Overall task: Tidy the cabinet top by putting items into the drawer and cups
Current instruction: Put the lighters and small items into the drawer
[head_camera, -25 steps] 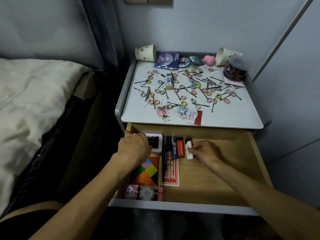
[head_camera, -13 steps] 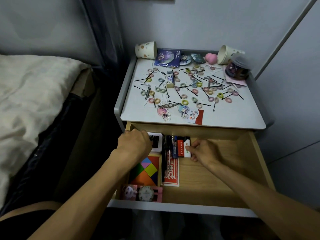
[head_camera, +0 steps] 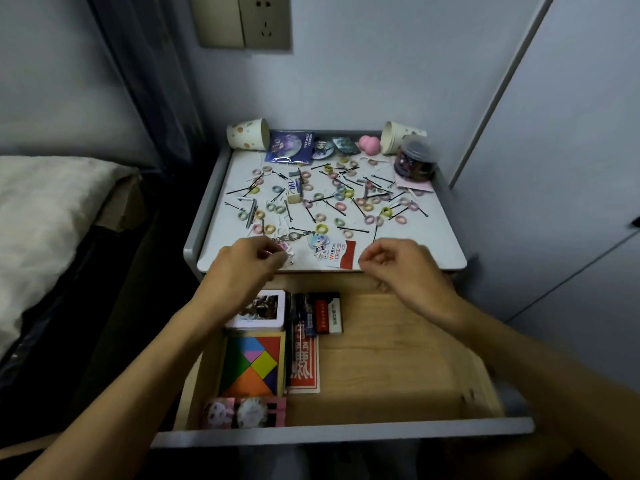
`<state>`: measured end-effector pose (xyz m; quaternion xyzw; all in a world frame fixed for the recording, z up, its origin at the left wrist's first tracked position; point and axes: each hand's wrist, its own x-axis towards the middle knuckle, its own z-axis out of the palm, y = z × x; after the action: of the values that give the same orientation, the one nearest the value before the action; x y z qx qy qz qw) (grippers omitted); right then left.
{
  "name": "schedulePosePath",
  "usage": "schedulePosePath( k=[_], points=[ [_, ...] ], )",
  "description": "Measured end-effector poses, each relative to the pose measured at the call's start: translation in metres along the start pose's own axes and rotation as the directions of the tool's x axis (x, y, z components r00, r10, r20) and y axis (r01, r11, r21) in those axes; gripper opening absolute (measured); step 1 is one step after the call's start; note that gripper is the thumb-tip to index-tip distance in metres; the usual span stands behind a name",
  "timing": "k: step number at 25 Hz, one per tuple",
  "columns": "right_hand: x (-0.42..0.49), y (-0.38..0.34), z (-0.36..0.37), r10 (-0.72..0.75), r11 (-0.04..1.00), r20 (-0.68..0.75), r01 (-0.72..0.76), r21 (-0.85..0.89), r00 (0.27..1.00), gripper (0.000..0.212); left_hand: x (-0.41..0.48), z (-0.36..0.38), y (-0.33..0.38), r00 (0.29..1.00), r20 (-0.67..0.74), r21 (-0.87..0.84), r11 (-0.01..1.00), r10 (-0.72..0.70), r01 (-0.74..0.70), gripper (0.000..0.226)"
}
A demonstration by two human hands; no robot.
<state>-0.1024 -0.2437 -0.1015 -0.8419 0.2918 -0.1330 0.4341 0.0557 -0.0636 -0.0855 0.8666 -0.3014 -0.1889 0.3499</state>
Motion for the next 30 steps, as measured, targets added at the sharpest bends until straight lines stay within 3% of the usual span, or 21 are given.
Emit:
schedulePosePath(
  k=[2,5,10,13,18,22,26,28,30],
  points=[
    [0.024,-0.01,-0.021,-0.014,1.0,-0.072,0.016,0.021,0.997,0.003,0.007,-0.008,0.01,1.0,-0.007,-0.195,0.98,-0.029,0.027,0.012],
    [0.073,-0.012,-0.037,-0.004,0.997,-0.081,-0.002,-0.079,0.997,0.008,0.032,-0.011,0.029,1.0,-0.008,-0.281,0.96,-0.012,0.009,0.01],
    [0.148,0.008,-0.045,-0.064,0.877,-0.172,-0.027,-0.48,0.983,0.015,0.097,-0.004,0.041,0.992,-0.121,-0.098,0.995,0.025,-0.037,0.009],
    [0.175,0.018,-0.029,-0.092,0.831,-0.115,0.013,-0.555,0.989,0.014,0.134,0.005,0.033,0.988,-0.138,-0.18,0.983,-0.066,0.04,0.014],
    [0.196,0.021,-0.015,-0.045,0.705,-0.088,-0.031,-0.709,0.995,0.023,0.167,0.016,0.024,0.973,-0.224,-0.012,0.998,-0.062,0.061,0.024],
    [0.205,0.009,-0.013,0.061,0.662,-0.027,-0.06,-0.747,0.998,0.029,0.188,0.018,0.024,0.975,-0.217,0.022,0.998,-0.053,0.059,0.025],
    [0.208,0.002,-0.025,0.012,0.809,-0.062,-0.046,-0.586,0.998,0.026,0.193,0.0,0.006,0.961,-0.264,-0.051,0.997,-0.077,0.066,0.023],
    [0.203,-0.005,-0.02,0.005,0.936,-0.025,-0.013,-0.352,1.0,0.017,0.191,-0.014,-0.011,0.953,-0.235,-0.283,0.952,-0.189,0.119,0.017],
    [0.194,-0.016,-0.006,0.059,0.998,0.083,-0.06,0.005,0.995,0.012,0.186,-0.026,-0.022,0.94,-0.193,-0.449,0.877,-0.283,0.172,0.014]
  ],
)
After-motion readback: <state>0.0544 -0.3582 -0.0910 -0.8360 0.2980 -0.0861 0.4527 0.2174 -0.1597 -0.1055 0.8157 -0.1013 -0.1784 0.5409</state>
